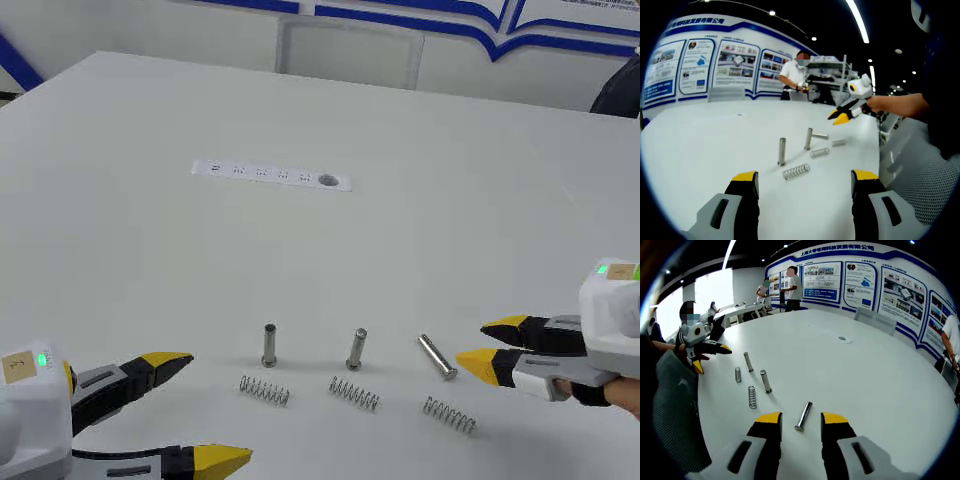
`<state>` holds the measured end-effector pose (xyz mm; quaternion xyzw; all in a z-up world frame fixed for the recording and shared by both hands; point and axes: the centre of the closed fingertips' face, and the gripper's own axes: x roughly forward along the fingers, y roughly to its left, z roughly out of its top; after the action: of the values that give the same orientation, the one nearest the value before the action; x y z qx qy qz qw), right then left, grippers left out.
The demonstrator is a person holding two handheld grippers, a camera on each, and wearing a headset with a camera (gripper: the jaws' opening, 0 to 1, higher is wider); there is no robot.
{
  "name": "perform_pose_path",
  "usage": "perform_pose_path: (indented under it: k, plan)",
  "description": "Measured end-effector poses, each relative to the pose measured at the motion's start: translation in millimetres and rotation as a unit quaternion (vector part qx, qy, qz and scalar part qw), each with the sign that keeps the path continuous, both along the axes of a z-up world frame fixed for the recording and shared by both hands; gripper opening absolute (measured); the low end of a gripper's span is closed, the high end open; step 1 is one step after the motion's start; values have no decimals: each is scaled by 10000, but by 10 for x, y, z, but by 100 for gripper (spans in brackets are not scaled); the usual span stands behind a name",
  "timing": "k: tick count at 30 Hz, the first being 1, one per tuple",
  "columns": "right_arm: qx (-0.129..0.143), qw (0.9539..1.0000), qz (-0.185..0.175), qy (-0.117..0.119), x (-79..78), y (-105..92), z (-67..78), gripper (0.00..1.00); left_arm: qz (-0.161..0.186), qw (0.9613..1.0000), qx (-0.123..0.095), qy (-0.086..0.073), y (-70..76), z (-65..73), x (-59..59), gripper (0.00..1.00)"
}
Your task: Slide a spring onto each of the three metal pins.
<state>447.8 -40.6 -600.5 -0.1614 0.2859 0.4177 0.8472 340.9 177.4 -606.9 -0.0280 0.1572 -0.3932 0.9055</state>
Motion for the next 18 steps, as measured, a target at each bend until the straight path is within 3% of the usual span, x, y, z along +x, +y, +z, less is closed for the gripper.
perform_pose_path:
  k: [9, 18]
  plan:
    - [-455, 9987, -151, 186, 189, 119, -163, 26, 20, 10000, -19, 10, 15, -10, -3, 76]
    - [-664, 9961, -375, 450, 303, 228, -351, 21, 8, 10000, -45, 38, 20, -26, -7, 74]
